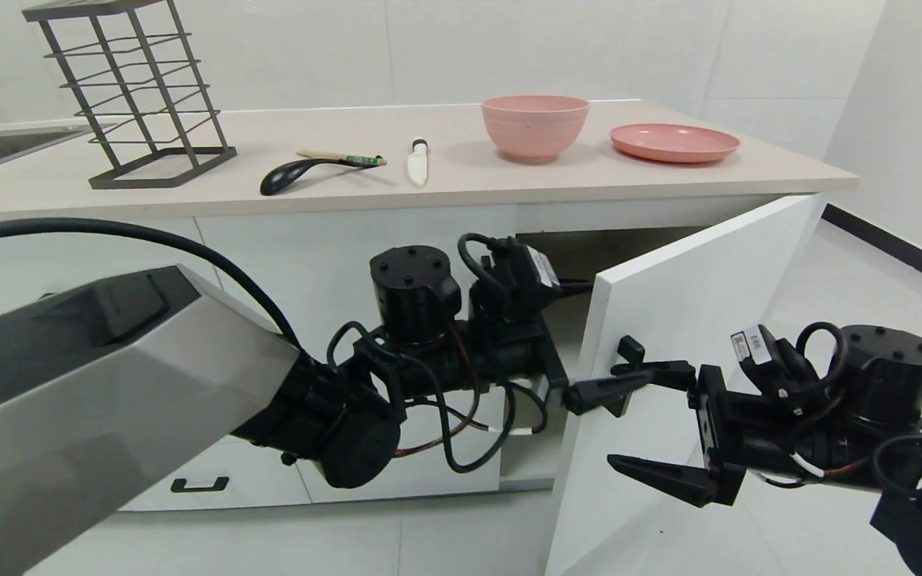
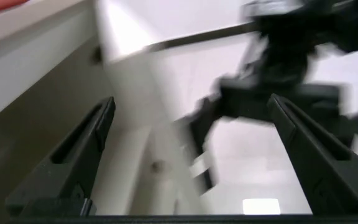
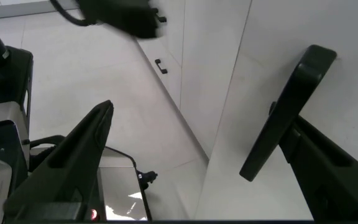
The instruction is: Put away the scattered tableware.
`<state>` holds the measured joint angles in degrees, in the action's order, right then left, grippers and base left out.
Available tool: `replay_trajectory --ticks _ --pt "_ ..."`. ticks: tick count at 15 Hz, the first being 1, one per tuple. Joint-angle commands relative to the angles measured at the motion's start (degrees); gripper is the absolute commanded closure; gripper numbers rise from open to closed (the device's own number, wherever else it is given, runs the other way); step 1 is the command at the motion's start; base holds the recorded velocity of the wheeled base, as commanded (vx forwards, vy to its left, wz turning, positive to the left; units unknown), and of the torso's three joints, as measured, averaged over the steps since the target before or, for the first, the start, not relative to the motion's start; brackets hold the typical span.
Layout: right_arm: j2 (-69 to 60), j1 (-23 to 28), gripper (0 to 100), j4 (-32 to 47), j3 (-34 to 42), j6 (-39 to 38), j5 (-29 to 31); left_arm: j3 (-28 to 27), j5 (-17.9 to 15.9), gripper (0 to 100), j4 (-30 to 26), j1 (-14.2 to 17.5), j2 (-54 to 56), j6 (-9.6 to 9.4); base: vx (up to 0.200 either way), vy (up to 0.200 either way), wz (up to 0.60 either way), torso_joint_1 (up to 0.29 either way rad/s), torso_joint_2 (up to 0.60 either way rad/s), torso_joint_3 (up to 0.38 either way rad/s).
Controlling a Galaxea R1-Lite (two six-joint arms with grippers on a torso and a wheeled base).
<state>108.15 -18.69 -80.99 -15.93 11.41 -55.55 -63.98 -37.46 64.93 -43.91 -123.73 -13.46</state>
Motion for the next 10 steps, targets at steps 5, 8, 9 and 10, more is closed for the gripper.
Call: replay_trajectory --ticks 5,8,9,10 --pt "0.5 2.1 0 -0.8 0.2 0.9 -1.0 -0.8 -1.6 0 1.1 -2.9 -1.2 0.19 0.000 0.000 0.00 0.000 0.00 0.000" --pt "2.4 5.9 0 -0.8 -0.2 1.1 -1.8 -0.7 -1.6 0 3.2 -3.0 -1.3 3.70 0.000 0.000 0.00 0.000 0.00 0.000" --pt "3.4 8.1 0 -1.1 -0.2 1.7 -2.3 -0.7 -1.6 0 5.2 -3.4 -1.8 6.08 0.000 0.000 0.00 0.000 0.00 0.000" --pt "4.0 9.5 0 -1.1 -0.2 1.9 -2.3 -0.7 -1.6 0 6.4 -3.4 -2.2 6.69 0.000 0.000 0.00 0.000 0.00 0.000"
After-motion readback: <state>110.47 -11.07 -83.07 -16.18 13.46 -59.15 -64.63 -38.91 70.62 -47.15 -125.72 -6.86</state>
